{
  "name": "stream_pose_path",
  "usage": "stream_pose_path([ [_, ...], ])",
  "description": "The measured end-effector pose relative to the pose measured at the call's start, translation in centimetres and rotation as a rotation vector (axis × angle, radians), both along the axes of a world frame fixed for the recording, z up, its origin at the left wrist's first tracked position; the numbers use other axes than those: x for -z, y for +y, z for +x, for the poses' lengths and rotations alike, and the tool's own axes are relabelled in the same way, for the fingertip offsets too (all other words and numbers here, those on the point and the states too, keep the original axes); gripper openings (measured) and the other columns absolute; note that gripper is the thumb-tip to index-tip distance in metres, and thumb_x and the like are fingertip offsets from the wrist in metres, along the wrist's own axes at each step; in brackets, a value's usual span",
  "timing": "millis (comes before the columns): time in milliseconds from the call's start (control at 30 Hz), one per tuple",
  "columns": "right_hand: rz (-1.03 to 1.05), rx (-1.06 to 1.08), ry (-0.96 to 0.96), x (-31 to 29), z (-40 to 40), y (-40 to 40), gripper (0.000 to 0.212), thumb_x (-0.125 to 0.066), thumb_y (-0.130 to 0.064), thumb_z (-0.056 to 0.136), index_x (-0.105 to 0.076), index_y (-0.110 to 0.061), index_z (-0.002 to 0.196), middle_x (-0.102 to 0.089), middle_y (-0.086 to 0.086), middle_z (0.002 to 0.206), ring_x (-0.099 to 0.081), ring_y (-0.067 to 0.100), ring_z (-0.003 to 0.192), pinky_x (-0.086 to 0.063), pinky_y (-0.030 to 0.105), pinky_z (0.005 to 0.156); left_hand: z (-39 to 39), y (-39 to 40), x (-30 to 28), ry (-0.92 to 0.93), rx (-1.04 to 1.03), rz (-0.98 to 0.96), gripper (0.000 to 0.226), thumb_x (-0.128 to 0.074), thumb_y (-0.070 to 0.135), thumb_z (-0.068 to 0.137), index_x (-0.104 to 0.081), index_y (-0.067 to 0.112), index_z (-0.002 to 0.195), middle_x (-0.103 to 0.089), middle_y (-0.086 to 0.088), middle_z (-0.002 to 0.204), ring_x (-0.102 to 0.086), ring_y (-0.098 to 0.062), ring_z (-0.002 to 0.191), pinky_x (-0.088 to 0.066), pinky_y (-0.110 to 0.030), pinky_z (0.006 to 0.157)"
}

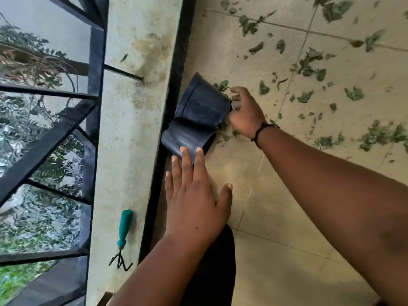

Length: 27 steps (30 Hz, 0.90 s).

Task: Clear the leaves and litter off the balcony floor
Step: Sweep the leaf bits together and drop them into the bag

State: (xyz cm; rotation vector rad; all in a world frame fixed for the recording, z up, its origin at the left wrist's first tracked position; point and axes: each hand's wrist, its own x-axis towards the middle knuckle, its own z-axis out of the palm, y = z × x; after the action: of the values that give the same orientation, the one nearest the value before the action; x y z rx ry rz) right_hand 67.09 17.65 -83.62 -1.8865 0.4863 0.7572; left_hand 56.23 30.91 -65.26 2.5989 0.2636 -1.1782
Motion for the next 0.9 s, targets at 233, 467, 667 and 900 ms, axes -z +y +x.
stream_pose_path([
  [233,-0.061,-0.341,-0.015,-1.9,3.2,0.9,0.081,-0.07,-0.043,0.082,-0.03,-0.022,0.149,-0.035,0.01,0.15,-0.039,0.029,0.135,-0.037,0.041,0.11,0.4,3.7,2.5,0.026,-0.346,0.076,0.081,-0.05,0.053,0.094,-0.008,0.023,0.157,-0.01,-0.004,0.165,-0.013,-0.024,0.151,-0.017,-0.043,0.121],
  [467,-0.268,-0.643,-0.098,-2.4,2.8,2.7,0.122,-0.078,-0.056,0.07,0.003,-0.024,0.155,-0.024,0.017,0.156,-0.036,0.034,0.138,-0.037,0.044,0.11,0.1,4.6,10.9,0.142,-0.308,0.101,0.107,-0.058,0.05,0.09,0.023,0.022,0.153,-0.029,-0.018,0.154,-0.039,-0.04,0.135,-0.039,-0.052,0.103],
  [667,-0.35,-0.612,-0.08,-2.6,1.9,3.7,0.122,-0.079,-0.049,0.067,-0.002,-0.018,0.155,-0.027,0.018,0.151,-0.036,0.038,0.134,-0.035,0.042,0.11,1.1,4.7,13.3,0.009,-0.393,0.049,0.097,-0.046,0.02,0.098,0.039,0.028,0.144,-0.054,-0.025,0.13,-0.061,-0.038,0.1,-0.046,-0.047,0.081],
  [900,-0.159,-0.717,-0.034,-8.3,-6.7,7.8,0.127,-0.082,-0.053,0.064,0.002,-0.025,0.155,-0.033,0.018,0.144,-0.041,0.037,0.128,-0.038,0.042,0.105,-10.0,9.4,5.6,-0.016,-0.639,-0.101,0.102,-0.048,0.05,0.079,0.029,0.047,0.145,-0.047,-0.02,0.143,-0.056,-0.039,0.118,-0.045,-0.041,0.09],
])
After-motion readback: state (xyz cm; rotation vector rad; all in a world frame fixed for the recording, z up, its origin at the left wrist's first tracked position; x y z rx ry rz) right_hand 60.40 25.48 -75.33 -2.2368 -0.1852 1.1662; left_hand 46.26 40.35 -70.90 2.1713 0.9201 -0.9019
